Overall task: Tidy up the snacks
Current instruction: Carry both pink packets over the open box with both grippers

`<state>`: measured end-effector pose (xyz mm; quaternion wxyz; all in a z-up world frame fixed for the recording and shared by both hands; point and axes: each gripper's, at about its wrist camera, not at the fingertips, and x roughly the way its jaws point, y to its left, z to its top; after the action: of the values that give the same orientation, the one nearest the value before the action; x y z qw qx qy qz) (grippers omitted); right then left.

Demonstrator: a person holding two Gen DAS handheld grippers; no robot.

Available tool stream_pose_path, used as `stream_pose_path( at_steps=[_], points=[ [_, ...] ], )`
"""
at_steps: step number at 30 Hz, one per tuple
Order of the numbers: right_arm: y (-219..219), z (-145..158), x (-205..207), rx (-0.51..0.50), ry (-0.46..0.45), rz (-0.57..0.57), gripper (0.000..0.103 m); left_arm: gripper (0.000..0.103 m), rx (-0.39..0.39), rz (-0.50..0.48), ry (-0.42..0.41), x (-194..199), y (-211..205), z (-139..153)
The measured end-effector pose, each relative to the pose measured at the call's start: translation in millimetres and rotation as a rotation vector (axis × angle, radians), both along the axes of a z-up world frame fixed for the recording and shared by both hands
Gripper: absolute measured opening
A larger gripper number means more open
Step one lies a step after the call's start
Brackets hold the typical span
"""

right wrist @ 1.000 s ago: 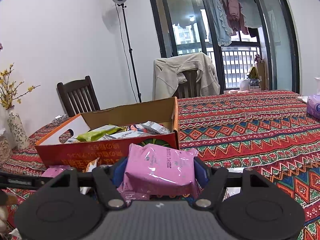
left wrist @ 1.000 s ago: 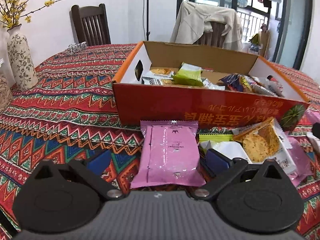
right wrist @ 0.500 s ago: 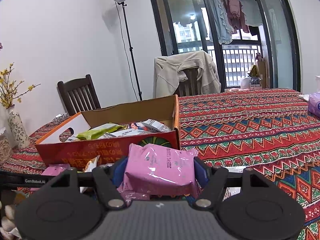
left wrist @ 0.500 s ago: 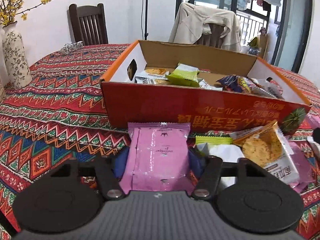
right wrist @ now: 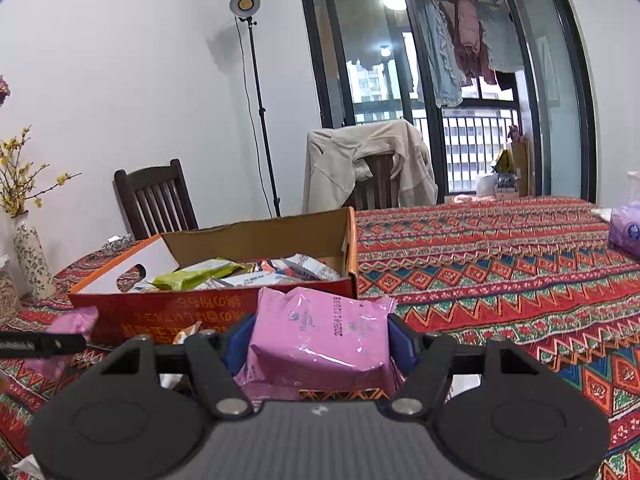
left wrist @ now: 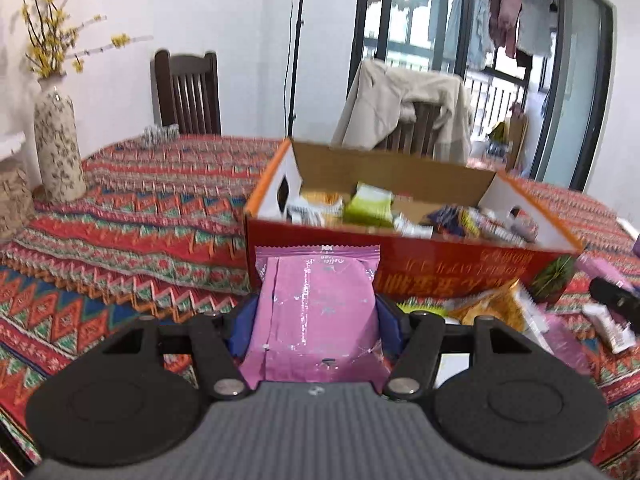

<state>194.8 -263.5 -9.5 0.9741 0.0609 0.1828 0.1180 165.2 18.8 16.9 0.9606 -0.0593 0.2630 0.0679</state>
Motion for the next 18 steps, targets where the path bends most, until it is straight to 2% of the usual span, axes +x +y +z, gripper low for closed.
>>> stream_pose_path(
  at_steps=[7,12,18],
  points=[
    [15,21,-4,-0.033,-0.033,-0.001,0.068,0.063,-0.02,-0.052,-0.088,3,-2,31],
    [32,41,7,-0.05,-0.077,0.023,0.068,0.063,-0.03,-0.088,-0.134,21,-9,48],
    [53,60,33,-0.061,-0.117,0.041,0.068,0.063,-0.035,-0.086,-0.161,50,-15,56]
  ],
)
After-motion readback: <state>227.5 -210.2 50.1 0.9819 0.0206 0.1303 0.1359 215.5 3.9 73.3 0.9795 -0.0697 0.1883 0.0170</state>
